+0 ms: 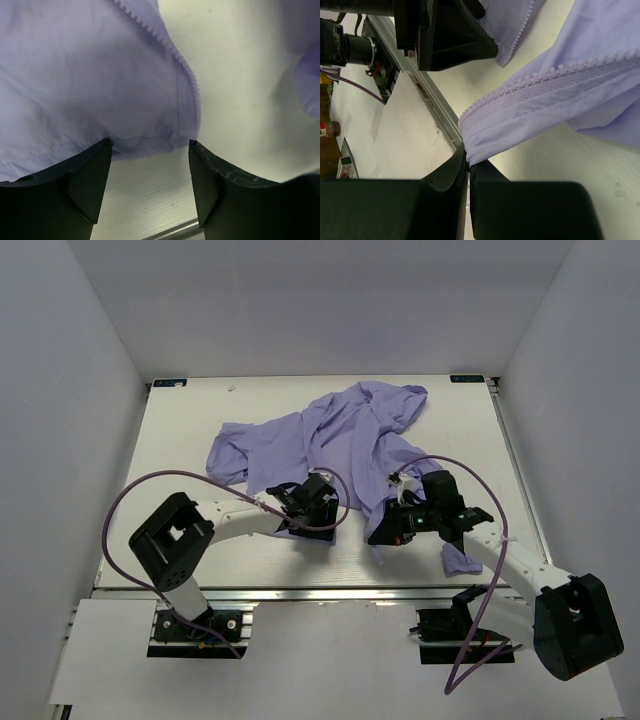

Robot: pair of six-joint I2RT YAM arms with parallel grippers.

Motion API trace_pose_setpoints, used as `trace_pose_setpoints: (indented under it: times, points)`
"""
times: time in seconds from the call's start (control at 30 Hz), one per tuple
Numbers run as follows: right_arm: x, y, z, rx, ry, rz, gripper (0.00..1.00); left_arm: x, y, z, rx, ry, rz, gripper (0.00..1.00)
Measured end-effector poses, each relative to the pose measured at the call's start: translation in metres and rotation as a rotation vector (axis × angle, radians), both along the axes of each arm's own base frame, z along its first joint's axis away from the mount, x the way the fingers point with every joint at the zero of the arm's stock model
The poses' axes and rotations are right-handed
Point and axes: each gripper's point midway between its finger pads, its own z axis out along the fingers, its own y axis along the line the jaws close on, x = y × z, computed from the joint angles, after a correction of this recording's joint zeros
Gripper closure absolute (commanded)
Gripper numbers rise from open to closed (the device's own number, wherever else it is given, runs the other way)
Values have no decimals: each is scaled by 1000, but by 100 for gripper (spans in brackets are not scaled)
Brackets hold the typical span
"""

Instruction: Zip up the jacket

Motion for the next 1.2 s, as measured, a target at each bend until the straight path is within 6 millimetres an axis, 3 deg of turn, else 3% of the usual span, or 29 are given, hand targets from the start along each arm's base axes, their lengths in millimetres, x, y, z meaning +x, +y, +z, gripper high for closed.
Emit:
trace_pose_setpoints:
  times: [0.27,0.8,0.9,0.93,1.0,1.07,1.2]
  points:
    - [1,-1,1,-1,-13,-2,100,11,-2,-3,53,-43,21,35]
    - [8,-7,-7,-55,-21,-51,100,11,-17,-8,177,-119,-4,37]
    - [11,-10,-9,-73,-27,-69,100,12,-24,-9,175,-125,-10,50]
    - [11,-10,-10,-78,-29,-74,100,12,-26,-9,173,-125,-10,63]
    - [13,-11,-10,-84,-34,-82,100,13,-31,-10,162,-127,-8,76]
    - [14,-12,-11,-90,-38,-89,100,13,-36,-10,145,-125,-5,100]
    - [14,-12,-12,-92,-38,-92,100,13,-39,-9,125,-128,-7,100]
